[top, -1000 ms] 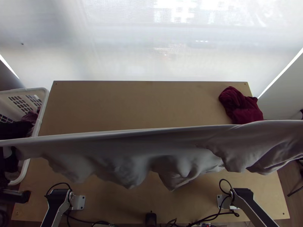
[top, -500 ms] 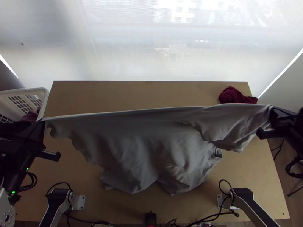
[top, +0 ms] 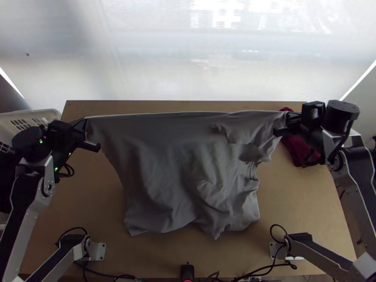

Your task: Fold the t-shirt

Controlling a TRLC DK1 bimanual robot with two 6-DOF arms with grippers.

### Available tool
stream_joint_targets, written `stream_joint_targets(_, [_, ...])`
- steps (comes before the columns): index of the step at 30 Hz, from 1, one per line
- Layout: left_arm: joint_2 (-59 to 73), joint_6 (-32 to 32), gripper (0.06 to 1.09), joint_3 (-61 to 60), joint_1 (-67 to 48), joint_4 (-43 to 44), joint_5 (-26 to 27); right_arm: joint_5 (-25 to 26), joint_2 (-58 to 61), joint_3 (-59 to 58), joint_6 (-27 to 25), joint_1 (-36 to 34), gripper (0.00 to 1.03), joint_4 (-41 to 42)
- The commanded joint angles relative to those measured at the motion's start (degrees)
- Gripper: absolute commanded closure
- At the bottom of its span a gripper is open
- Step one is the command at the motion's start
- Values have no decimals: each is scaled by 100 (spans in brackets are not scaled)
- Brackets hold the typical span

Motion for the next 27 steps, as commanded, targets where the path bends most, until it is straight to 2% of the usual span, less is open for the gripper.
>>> stream_joint_targets(1, [1818,175,105,390,185,1093,40,-26,1176,-305,-365,-86,100,1433])
stream_joint_targets(8, [2960,210,105,1427,79,1348,-197,-26,2284,82,-532,-525,100,2330])
stream_joint_targets(16, [3830,509,105,1665,-202,1981,-522,-17,3426,697,-743,-604,100,2681])
stream_joint_targets(22, [4525,693,105,1700,-430,2517,-804,-17,4121,1137,-761,-560,100,2752])
stream_joint_targets(27, [5114,834,105,1823,-659,2711,-1006,27,4798,1919,-840,-385,100,2198])
